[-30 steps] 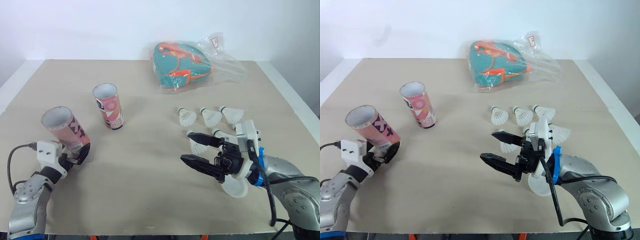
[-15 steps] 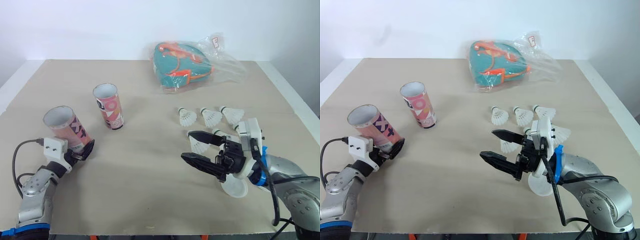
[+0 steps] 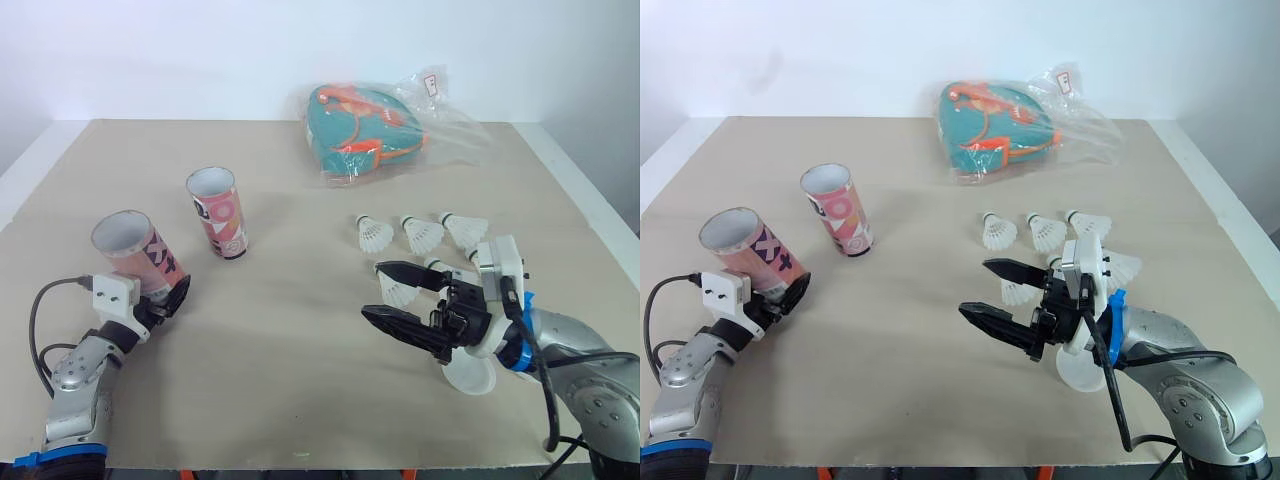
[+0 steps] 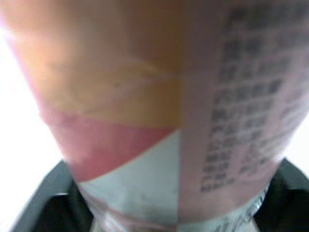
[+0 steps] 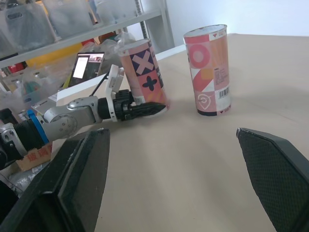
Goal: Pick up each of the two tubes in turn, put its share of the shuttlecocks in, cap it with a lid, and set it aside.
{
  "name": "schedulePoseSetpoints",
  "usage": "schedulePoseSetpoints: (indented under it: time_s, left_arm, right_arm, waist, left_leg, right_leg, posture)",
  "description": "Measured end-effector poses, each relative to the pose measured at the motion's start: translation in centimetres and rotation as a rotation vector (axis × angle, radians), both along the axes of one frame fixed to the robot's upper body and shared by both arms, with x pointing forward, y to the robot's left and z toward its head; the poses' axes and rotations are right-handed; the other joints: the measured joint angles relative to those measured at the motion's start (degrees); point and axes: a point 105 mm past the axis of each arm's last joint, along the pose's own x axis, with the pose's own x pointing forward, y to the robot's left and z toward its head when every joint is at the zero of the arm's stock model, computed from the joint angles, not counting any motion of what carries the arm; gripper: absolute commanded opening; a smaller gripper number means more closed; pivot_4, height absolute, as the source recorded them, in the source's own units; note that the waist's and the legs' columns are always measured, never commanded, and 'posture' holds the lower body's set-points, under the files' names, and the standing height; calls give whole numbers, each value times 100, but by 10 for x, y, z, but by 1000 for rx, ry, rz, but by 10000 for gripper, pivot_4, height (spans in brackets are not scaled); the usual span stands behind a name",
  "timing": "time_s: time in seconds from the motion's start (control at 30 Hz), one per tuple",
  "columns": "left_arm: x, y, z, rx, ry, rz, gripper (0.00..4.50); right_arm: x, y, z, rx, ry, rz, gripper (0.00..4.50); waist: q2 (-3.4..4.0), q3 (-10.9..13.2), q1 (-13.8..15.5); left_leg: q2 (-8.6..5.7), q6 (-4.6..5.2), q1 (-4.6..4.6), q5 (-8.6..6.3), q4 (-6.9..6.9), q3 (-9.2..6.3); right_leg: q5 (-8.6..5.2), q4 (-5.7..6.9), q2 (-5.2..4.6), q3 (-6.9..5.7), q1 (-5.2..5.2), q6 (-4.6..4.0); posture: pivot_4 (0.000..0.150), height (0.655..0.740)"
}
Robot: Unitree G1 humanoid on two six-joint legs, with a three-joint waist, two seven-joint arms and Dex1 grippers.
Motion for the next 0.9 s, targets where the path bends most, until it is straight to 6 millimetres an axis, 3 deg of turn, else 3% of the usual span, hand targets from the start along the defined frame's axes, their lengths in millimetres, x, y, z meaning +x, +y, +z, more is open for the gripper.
schedulePoseSetpoints:
  time_s: [0.3,0.63,0.77,0.9]
  left_arm:
    - [-2,-7,1,27,2,-49,36838]
    - [-22,-17,17,345,44,-340,36838]
    - [-28,-45,29,522,-32,-582,36838]
    - [-41,-66,26,632,-48,-801,36838]
  right_arm:
    - [0,0,0,-2,-2,3,45000]
    - [-1,-13,-19,-75,43,-111,45000]
    - [15,-14,-9,-92,-8,-223,45000]
    - [0,-5,-24,-93,74,-177,45000]
  waist:
    - [0,0,0]
    - [4,3,-9]
    - [5,4,1]
    - [9,4,-2]
  left_leg:
    - [0,0,-1,0,0,0]
    - [3,-1,-3,2,-2,2]
    - [6,-11,-4,18,-2,-1]
    - [6,-7,-20,15,-11,-1]
  right_leg:
    - [0,0,1,0,0,0]
    - [1,-1,1,0,-5,-2]
    - [8,-2,4,-6,-5,-6]
    - [8,-5,4,-3,-21,-6]
  posture:
    - [1500,7387]
    - [1500,7387]
    - [1500,7387]
    - [1500,7387]
